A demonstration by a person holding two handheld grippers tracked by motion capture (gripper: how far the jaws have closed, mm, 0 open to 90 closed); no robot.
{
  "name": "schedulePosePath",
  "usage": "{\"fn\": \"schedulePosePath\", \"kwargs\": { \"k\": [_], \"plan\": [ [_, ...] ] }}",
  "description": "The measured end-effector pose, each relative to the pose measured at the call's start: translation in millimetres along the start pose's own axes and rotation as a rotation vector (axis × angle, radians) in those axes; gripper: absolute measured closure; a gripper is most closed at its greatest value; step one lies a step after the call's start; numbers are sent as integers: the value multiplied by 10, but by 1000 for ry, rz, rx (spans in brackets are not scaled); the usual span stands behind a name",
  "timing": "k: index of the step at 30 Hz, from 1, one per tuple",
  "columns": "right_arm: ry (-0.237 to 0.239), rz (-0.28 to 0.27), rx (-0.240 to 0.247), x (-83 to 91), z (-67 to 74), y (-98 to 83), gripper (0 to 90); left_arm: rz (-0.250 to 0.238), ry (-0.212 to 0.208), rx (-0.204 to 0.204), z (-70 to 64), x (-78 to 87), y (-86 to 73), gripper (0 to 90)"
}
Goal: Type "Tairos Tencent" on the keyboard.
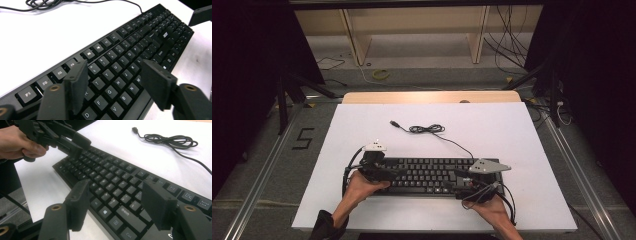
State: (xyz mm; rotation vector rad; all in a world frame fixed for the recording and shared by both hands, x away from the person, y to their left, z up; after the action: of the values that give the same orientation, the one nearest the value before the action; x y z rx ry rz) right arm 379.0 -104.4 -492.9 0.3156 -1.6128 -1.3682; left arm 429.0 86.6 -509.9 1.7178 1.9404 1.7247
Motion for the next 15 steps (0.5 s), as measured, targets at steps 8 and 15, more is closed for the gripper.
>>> {"fn": "schedulePosePath", "kwargs": {
  "k": [8, 15],
  "plan": [
    [-4, 0, -3, 48, -9, -44, 400, -52, -34, -9, -76, 73, 24, 310],
    [-14, -9, -6, 109, -24, -67, 398, -88, -42, -17, -106, 143, -6, 292]
  ]
}}
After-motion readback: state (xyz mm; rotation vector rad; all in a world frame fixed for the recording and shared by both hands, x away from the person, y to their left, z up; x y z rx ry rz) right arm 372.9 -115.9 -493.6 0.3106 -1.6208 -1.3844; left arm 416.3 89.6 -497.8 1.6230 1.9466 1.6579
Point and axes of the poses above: each handheld gripper's, and its own axes: x roughly backward along the jaws, y roughly out of its top, z roughly to its left, the point moved 10 cm from there along -x, roughly forward along the jaws, and after that the axes turned 7 degrees about x, right-handed, at the moved point
